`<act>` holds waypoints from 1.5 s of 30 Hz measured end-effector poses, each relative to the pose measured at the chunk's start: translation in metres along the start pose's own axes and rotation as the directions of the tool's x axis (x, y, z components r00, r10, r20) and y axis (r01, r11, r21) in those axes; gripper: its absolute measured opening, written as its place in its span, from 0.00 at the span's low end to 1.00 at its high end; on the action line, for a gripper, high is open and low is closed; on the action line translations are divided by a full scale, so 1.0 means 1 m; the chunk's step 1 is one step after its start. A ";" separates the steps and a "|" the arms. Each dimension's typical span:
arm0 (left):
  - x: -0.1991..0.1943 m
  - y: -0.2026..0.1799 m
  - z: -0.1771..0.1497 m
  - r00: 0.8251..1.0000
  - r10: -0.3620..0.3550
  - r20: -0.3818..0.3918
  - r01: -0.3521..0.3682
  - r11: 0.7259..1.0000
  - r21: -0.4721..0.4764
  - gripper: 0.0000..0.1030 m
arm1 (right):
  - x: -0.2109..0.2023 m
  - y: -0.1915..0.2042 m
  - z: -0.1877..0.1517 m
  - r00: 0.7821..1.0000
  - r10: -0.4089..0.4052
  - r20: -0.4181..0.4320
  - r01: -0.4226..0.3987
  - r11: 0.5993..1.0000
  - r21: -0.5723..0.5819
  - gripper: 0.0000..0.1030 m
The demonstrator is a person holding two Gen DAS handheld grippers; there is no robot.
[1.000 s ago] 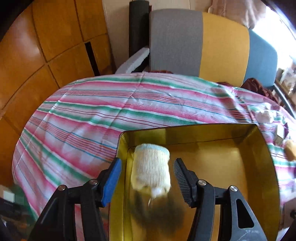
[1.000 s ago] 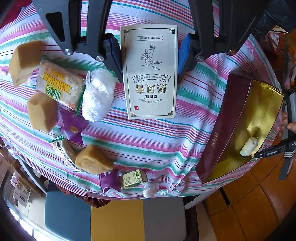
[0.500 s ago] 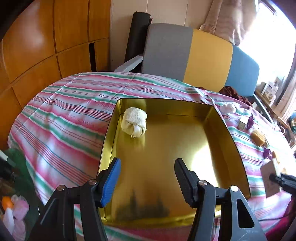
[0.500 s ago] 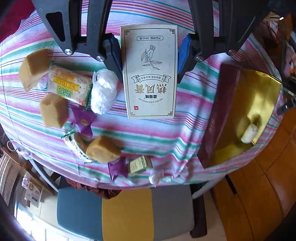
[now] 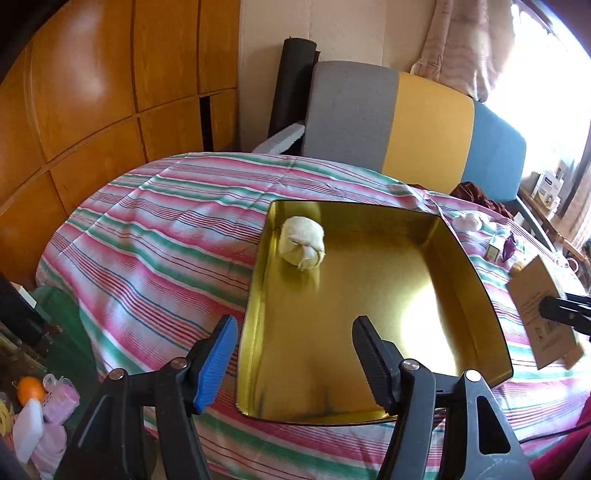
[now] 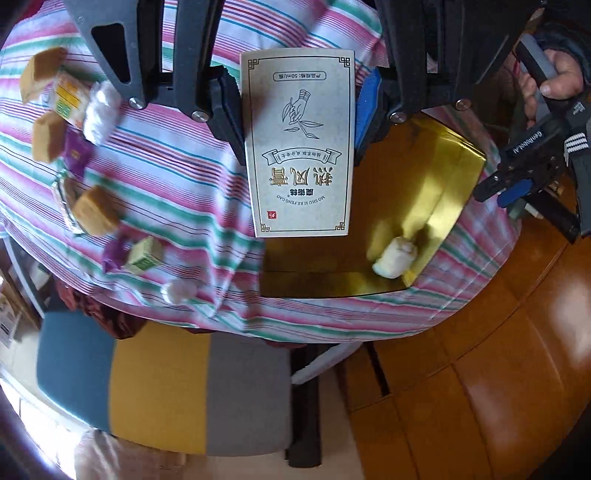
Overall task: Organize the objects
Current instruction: 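Grasp the white medicine box with the right tool and lift it, then place the medicine box in the tray beside the towel, open right tool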
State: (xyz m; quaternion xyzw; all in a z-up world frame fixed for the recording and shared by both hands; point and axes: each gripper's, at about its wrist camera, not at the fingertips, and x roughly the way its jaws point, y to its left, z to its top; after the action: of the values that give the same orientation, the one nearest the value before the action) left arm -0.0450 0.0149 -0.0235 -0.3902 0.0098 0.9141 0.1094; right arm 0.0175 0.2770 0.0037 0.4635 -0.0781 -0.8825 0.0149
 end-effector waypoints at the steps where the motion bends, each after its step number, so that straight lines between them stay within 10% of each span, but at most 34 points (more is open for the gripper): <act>1: -0.001 0.003 0.000 1.000 0.000 0.001 0.000 1.000 -0.005 0.64 | 0.004 0.004 0.002 1.000 0.009 -0.006 -0.009 1.000 -0.004 0.50; 45: -0.004 0.093 -0.025 0.996 0.067 -0.060 -0.077 0.979 -0.191 0.69 | 0.208 0.141 0.077 0.926 0.267 -0.266 -0.165 0.921 0.352 0.53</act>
State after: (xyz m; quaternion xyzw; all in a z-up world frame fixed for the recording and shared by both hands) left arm -0.0442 -0.0793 -0.0440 -0.4224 -0.0619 0.9035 0.0375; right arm -0.1710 0.1272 -0.1016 0.5804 -0.2695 -0.7669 0.0493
